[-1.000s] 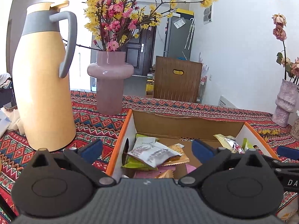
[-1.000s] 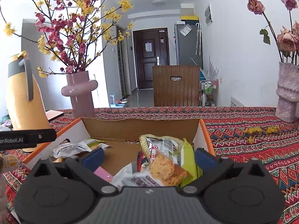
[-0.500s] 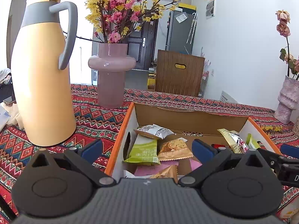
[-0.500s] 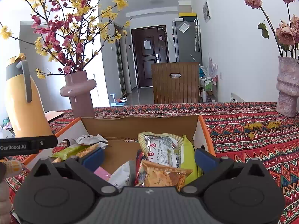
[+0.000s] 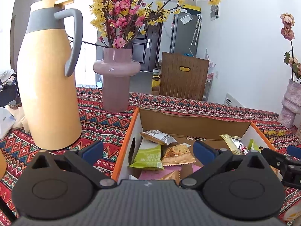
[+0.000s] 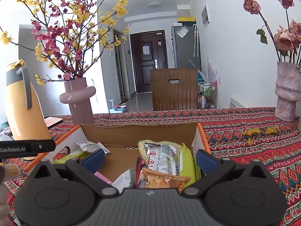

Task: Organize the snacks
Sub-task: 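Move both tools back toward the snack pile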

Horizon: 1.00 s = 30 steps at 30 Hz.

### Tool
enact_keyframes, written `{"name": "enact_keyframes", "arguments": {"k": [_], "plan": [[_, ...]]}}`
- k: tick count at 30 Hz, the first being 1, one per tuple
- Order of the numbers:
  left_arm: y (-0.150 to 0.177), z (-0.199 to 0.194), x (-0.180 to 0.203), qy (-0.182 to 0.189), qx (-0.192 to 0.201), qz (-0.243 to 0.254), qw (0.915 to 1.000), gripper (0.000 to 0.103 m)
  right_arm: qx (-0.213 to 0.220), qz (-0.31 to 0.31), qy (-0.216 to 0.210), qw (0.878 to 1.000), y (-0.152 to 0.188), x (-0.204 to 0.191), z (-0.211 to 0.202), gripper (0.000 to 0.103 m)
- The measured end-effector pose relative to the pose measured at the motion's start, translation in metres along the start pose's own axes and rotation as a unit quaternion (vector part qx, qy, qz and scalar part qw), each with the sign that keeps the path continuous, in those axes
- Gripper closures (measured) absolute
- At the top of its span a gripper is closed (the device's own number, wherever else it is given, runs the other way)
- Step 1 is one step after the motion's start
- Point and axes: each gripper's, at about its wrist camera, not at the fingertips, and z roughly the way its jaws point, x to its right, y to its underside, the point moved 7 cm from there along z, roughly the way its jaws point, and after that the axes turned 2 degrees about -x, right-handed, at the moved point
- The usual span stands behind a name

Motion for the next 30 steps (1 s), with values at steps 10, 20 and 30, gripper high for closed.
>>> {"name": "enact_keyframes", "arguments": {"k": [10, 20, 30], "plan": [[-0.003, -0.040, -0.007, 0.002, 0.008, 0.024, 0.9997, 0.000, -0.021, 0.003, -0.012, 1.000, 0.012, -0.016, -0.031, 0.000], [0.021, -0.061, -0.034, 0.000, -0.009, 0.033, 0.9994, 0.000, -0.046, 0.008, -0.020, 0.999, 0.028, -0.034, -0.051, 0.000], [0.048, -0.058, -0.061, -0.006, -0.042, 0.030, 0.9986, 0.000, -0.095, -0.010, -0.016, 0.995, 0.057, -0.057, -0.051, 0.000]]}}
